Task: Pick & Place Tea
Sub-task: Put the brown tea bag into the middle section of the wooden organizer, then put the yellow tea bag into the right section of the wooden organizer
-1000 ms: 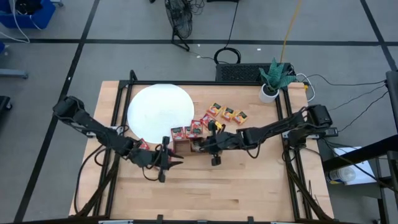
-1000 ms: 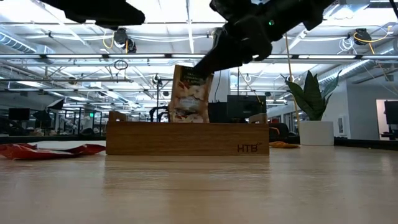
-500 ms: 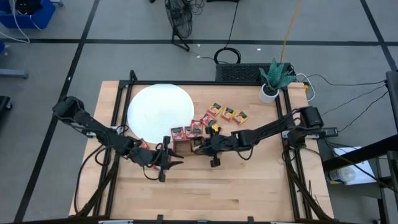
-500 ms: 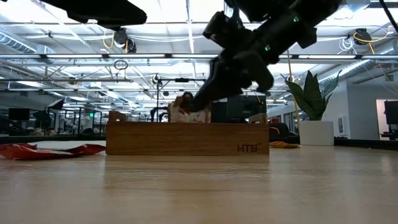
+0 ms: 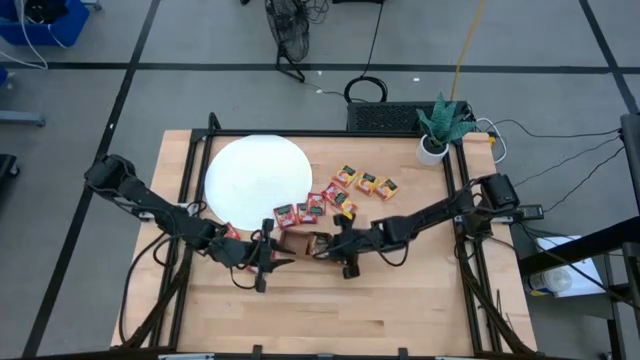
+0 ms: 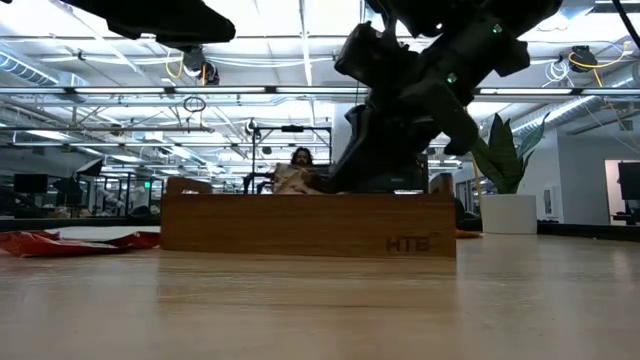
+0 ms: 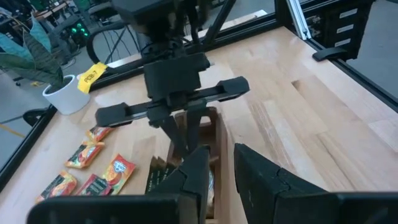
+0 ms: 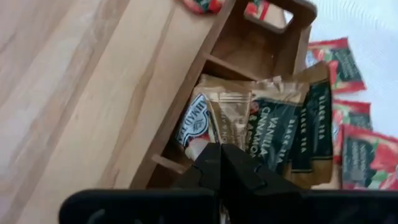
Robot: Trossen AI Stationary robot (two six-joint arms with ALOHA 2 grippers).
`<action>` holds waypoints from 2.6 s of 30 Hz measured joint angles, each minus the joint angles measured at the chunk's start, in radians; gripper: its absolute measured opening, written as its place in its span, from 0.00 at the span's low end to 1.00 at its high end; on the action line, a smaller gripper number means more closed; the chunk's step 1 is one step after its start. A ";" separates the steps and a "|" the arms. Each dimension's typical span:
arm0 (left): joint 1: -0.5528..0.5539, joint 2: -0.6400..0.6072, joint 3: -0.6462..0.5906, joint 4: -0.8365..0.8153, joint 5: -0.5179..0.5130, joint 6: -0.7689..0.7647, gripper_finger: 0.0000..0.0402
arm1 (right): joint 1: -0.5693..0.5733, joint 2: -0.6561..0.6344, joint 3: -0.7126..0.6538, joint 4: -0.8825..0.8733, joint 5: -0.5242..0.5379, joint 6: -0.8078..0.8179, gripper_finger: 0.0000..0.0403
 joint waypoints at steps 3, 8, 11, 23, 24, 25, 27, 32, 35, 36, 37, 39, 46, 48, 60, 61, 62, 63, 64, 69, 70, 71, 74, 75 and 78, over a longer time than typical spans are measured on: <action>0.000 0.000 0.000 0.001 0.000 -0.002 0.20 | 0.012 0.000 0.000 -0.014 0.002 0.017 0.00; 0.000 0.000 0.000 0.002 0.000 -0.008 0.20 | 0.030 -0.009 0.000 -0.058 0.030 0.021 0.00; 0.000 0.000 0.000 0.002 0.000 -0.017 0.20 | 0.038 -0.025 0.000 -0.113 0.050 0.047 0.00; 0.000 0.000 0.000 0.005 -0.001 -0.032 0.20 | 0.076 -0.136 -0.001 -0.244 0.107 0.083 0.00; 0.000 0.000 0.000 0.005 -0.001 -0.032 0.20 | 0.079 -0.144 -0.001 -0.236 0.107 0.080 0.00; 0.000 0.000 0.000 0.006 -0.001 -0.031 0.20 | 0.079 -0.151 -0.001 -0.231 0.106 0.080 0.00; 0.000 0.000 0.000 0.008 -0.003 -0.031 0.20 | 0.079 -0.157 -0.001 -0.215 0.105 0.078 0.00; 0.000 0.000 0.000 0.009 -0.003 -0.031 0.20 | 0.078 -0.157 -0.001 -0.204 0.104 0.074 0.00; 0.001 0.000 0.000 0.010 -0.003 -0.031 0.20 | 0.078 -0.157 -0.001 -0.167 0.102 0.073 0.00; 0.001 0.000 0.000 0.010 -0.003 -0.029 0.20 | 0.078 -0.157 -0.001 -0.150 0.100 0.073 0.00; 0.001 0.000 0.000 0.011 -0.003 -0.028 0.20 | 0.078 -0.157 -0.001 -0.140 0.097 0.073 0.00; 0.001 0.000 0.000 0.011 -0.003 -0.028 0.20 | 0.076 -0.157 0.000 -0.141 0.076 0.080 0.00; 0.002 0.000 0.000 0.011 -0.003 -0.027 0.20 | 0.071 -0.115 0.000 -0.138 0.071 0.125 0.00; 0.002 0.000 0.000 0.011 -0.003 -0.027 0.20 | 0.071 -0.105 0.000 -0.140 0.069 0.129 0.00; 0.002 0.000 0.000 0.009 -0.003 -0.030 0.20 | 0.072 -0.112 0.000 -0.094 0.077 0.201 0.14; 0.002 0.000 0.000 0.009 -0.003 -0.029 0.20 | 0.072 -0.115 0.000 -0.093 0.078 0.201 0.17; 0.002 0.000 0.000 0.009 -0.003 -0.030 0.20 | 0.072 -0.118 0.000 -0.085 0.079 0.201 0.21; 0.002 0.000 0.000 0.009 -0.003 -0.030 0.20 | 0.072 -0.120 0.000 -0.075 0.084 0.200 0.23; 0.002 0.000 0.000 0.008 -0.003 -0.030 0.20 | 0.072 -0.127 0.000 -0.075 0.096 0.196 0.26; 0.002 0.000 0.000 0.005 -0.003 -0.028 0.20 | 0.072 -0.157 0.000 0.056 0.182 0.145 0.36; 0.002 0.000 0.000 0.005 -0.004 -0.028 0.20 | 0.072 -0.158 0.000 0.113 0.209 0.143 0.37; 0.002 0.000 0.000 0.004 -0.007 -0.028 0.20 | 0.072 -0.158 0.000 0.167 0.223 0.132 0.37; 0.001 -0.003 0.000 0.004 -0.029 -0.015 0.20 | 0.046 -0.132 0.050 0.186 0.200 0.109 0.36; 0.000 -0.010 -0.001 -0.002 -0.033 -0.011 0.20 | 0.033 -0.115 0.084 0.156 0.182 0.117 0.35; -0.004 -0.041 -0.001 -0.002 -0.042 -0.007 0.20 | -0.016 -0.036 0.208 -0.008 0.159 0.147 0.32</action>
